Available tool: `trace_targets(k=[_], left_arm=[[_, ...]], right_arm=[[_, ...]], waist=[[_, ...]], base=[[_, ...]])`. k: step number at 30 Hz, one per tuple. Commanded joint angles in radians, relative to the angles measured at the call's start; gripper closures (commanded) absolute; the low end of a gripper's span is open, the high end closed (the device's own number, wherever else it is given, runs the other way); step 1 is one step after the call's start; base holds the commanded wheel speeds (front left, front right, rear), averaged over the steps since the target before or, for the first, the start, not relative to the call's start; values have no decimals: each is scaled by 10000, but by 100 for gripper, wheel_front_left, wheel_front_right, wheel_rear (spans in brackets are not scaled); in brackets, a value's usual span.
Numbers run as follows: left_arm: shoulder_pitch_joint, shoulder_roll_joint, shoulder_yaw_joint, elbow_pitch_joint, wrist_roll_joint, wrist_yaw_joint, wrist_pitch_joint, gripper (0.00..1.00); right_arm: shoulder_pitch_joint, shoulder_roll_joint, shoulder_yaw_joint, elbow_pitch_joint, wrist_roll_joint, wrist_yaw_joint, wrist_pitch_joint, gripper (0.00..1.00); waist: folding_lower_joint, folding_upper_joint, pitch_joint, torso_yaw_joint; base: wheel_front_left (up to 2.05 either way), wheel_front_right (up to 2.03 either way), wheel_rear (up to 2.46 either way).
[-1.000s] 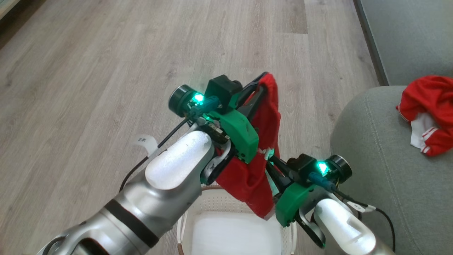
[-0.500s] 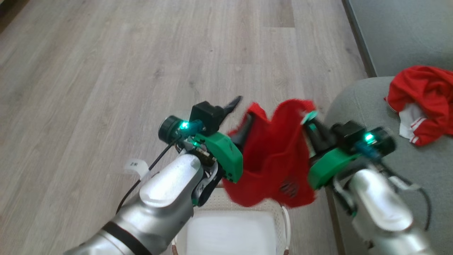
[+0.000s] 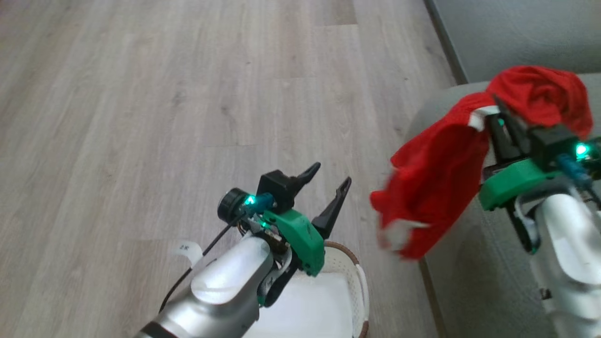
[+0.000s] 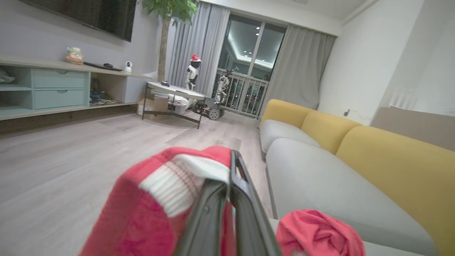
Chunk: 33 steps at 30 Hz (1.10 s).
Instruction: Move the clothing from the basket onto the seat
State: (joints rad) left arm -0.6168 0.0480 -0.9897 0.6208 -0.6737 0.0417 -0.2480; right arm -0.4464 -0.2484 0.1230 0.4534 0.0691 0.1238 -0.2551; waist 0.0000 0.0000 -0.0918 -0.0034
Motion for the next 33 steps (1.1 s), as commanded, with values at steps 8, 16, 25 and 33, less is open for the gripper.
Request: trace_targets(k=[8, 16, 25, 33], left_arm=[[15, 31, 373, -566, -92, 47, -133, 0], [205, 24, 559, -1067, 159, 178, -136, 0], [63, 23, 658, -1218, 453, 288, -136, 0], [-174, 24, 858, -916, 718, 320, -137, 0]], right_arm=[[-532, -520, -297, -1231, -197, 69, 266, 100], [-450, -749, -17, -2062, -39, 69, 817, 100], [-699, -852, 531, -2158, 327, 69, 1145, 100], [-2030, -1122, 1264, -1223, 826, 69, 1145, 100]], waist=[[0, 0, 265, -1443], [0, 0, 585, -2898], [0, 0, 933, -3500], [0, 0, 1582, -3200]], base=[[0, 0, 0], [0, 0, 0], [0, 0, 0], [0, 0, 0]])
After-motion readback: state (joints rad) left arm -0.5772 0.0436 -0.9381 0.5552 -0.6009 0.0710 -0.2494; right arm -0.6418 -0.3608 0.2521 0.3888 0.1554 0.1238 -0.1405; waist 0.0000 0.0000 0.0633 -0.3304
